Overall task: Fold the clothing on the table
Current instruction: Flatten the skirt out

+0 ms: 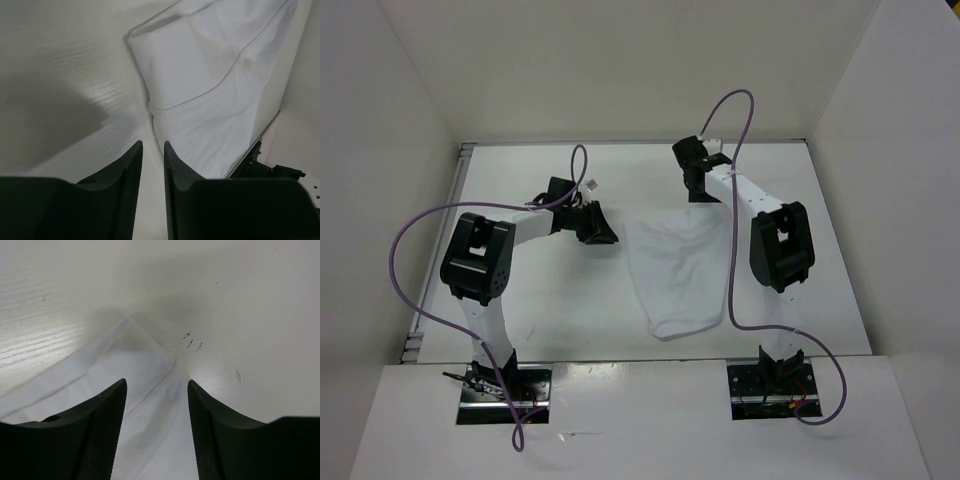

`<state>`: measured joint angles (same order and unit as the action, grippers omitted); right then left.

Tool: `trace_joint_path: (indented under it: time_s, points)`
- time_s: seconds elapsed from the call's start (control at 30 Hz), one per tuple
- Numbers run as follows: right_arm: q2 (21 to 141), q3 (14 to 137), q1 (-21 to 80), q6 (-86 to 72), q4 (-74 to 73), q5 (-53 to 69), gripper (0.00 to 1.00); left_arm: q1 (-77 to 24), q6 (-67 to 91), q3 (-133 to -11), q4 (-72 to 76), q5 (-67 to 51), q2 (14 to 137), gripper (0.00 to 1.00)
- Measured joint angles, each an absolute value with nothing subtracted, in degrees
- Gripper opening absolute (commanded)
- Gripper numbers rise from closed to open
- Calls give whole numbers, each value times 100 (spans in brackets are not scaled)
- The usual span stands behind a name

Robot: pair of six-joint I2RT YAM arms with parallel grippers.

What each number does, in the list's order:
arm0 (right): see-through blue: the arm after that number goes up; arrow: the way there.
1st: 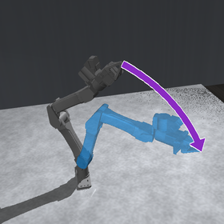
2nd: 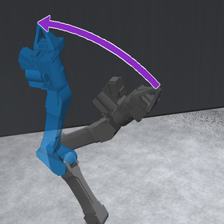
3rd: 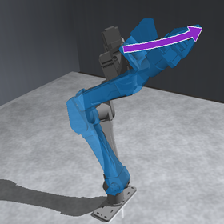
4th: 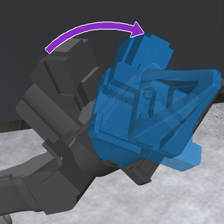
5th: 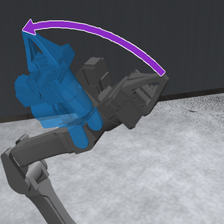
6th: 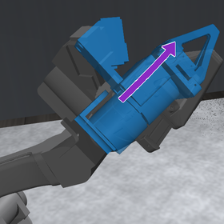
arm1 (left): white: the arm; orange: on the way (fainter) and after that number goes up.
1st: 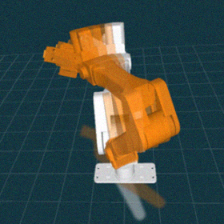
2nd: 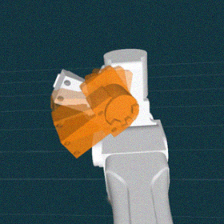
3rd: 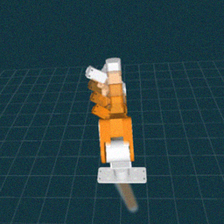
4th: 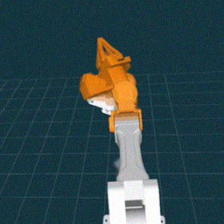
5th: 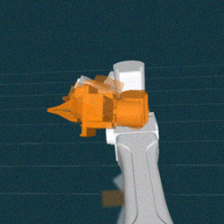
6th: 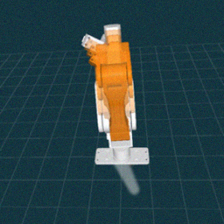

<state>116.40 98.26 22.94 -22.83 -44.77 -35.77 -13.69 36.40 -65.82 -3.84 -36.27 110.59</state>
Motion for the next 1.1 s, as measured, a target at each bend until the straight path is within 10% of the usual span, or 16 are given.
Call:
trace_joint_path:
  time_s: [1.1]
  points:
    - [12337, 9791, 1286, -620, -3603, -770, 40, -1387, 3625, -6764, -558, -3472, 11056, 32]
